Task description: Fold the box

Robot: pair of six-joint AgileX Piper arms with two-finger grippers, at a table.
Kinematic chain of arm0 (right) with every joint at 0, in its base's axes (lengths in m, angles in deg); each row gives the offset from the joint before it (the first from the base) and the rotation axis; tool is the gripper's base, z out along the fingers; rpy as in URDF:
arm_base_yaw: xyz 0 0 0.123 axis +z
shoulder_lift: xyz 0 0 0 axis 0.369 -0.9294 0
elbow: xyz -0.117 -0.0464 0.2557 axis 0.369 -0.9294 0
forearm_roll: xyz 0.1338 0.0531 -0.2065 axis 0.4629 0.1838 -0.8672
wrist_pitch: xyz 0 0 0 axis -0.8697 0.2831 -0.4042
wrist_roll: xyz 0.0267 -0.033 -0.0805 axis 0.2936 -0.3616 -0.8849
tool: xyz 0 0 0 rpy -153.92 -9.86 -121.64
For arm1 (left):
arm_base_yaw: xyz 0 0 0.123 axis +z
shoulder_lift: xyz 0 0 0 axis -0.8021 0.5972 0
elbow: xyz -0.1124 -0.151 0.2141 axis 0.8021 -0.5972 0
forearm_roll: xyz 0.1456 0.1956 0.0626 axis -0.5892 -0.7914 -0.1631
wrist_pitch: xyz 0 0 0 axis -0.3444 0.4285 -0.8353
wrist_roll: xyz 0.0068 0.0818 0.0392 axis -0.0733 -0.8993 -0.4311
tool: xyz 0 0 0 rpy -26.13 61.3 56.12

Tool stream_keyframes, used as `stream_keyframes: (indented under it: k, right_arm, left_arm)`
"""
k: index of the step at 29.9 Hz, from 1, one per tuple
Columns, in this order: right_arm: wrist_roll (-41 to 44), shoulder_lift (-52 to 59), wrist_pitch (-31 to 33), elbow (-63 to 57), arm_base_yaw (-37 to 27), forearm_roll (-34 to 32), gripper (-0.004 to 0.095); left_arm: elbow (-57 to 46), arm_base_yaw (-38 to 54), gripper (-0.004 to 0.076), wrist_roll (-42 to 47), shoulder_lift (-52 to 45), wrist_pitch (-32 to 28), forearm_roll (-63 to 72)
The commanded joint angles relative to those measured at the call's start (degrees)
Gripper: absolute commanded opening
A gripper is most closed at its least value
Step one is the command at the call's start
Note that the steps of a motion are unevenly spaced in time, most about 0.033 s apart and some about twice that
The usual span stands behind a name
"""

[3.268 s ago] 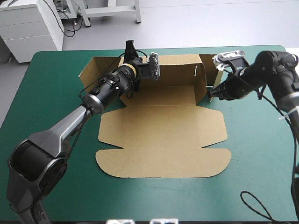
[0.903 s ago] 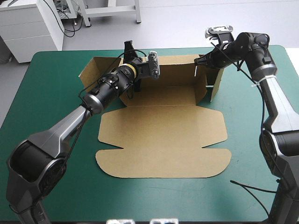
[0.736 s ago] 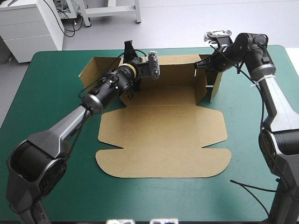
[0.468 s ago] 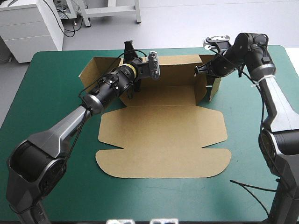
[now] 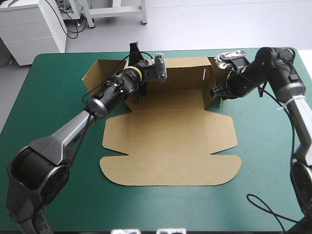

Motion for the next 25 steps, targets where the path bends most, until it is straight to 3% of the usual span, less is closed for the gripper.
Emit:
stream_keyframes:
  k: [1,12,20,25]
  right_arm:
    - [-1.4,10.32,-6.19,-6.39,-0.33,0.95,-0.0018]
    - [-4.48,37.66,-16.61,-30.96,-0.33,0.95,-0.0018]
    - [-2.65,52.61,-17.48,-38.19,-0.33,1.16,-0.0019]
    - [-2.65,56.52,-18.7,-39.37,-0.33,0.57,-0.0019]
  left_arm:
    - [1.04,-0.01,-0.0008,1.87,-2.81,2.54,1.73]
    - [1.04,-0.01,-0.0008,1.87,-2.81,2.54,1.73]
    - [1.04,-0.01,-0.0008,1.87,-2.81,2.54,1.73]
    - [1.04,-0.01,-0.0008,1.87,-2.81,2.54,2.34]
